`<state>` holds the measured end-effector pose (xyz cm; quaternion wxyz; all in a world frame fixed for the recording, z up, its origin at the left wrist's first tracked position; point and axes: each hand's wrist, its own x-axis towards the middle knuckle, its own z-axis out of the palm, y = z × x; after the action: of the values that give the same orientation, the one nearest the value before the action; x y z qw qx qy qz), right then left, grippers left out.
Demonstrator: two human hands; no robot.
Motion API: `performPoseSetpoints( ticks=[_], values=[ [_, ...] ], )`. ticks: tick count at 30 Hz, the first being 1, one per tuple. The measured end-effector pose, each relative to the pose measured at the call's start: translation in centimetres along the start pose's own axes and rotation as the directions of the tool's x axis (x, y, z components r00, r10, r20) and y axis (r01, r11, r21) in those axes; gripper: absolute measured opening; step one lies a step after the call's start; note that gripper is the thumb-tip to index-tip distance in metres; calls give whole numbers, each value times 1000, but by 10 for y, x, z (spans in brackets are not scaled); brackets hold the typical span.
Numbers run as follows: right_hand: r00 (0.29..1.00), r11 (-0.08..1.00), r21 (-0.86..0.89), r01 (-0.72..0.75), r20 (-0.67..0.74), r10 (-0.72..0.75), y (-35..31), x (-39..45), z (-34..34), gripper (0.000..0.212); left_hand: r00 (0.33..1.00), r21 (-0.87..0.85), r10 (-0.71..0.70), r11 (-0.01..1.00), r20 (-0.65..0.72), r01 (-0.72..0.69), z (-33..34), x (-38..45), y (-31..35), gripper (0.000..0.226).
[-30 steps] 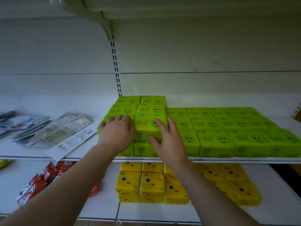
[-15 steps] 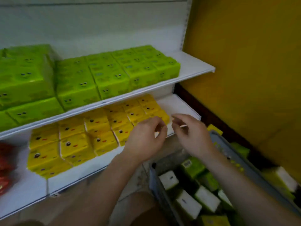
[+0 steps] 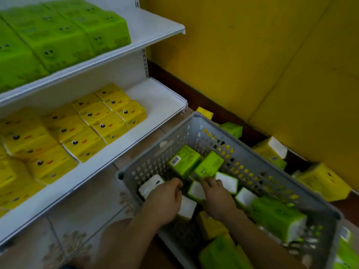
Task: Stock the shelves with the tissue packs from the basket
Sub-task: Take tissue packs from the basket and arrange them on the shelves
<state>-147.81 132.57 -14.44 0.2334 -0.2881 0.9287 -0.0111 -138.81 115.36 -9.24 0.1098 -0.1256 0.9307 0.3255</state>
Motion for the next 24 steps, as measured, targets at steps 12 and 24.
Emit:
performPoseSetpoints(
  ticks=[12,24],
  values=[
    [986,989,53,-136,-87,140,-6,7,50,85,999,-140,-15,990,-36,10,3,-21,5,26],
    [899,580,797,172,-367,238,-17,-56,-96,53,929,-669,-367,704,-54,239,-56,-22,15,27]
  ],
)
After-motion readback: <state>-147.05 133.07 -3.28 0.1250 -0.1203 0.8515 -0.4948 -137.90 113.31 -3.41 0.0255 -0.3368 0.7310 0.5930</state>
